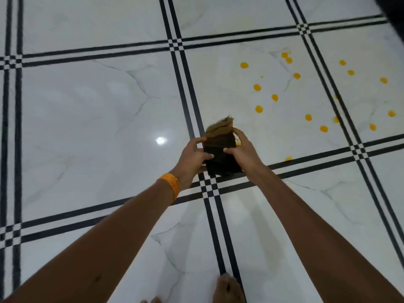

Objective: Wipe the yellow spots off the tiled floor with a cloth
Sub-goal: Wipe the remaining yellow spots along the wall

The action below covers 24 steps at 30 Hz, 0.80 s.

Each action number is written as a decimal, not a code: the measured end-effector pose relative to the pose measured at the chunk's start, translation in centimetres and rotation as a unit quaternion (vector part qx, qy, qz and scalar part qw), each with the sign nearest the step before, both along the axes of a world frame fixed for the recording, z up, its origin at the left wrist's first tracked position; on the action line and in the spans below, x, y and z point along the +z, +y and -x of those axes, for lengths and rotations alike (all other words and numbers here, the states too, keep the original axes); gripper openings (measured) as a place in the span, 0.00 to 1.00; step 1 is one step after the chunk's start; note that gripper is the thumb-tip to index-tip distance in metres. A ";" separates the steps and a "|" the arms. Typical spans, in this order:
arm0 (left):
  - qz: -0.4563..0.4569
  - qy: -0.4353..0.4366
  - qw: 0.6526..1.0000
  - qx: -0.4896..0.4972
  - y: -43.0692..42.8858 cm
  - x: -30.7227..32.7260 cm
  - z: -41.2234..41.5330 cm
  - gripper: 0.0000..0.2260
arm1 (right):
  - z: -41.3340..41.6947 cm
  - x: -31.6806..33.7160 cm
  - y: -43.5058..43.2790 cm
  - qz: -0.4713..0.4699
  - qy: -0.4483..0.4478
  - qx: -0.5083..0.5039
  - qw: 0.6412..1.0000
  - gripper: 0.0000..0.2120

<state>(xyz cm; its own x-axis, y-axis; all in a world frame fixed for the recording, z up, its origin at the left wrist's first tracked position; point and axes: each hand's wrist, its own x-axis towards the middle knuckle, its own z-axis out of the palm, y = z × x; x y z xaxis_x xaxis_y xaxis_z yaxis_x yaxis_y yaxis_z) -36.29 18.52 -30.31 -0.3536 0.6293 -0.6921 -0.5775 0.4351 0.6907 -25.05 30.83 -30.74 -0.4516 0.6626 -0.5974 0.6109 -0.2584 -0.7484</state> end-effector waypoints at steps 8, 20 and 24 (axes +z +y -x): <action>0.134 0.468 0.869 -0.085 -1.1 -10.2 1.0 0.17 | -0.5 -9.3 -2.9 -0.382 -0.183 0.121 0.898 0.26; 0.038 0.729 0.623 -0.279 8.8 -16.0 11.2 0.25 | 1.1 -17.0 -0.2 -0.501 -0.186 0.232 0.813 0.32; 0.041 0.729 0.617 -0.294 12.4 -16.1 12.6 0.27 | 2.4 -16.6 9.0 -0.487 -0.274 0.100 0.823 0.35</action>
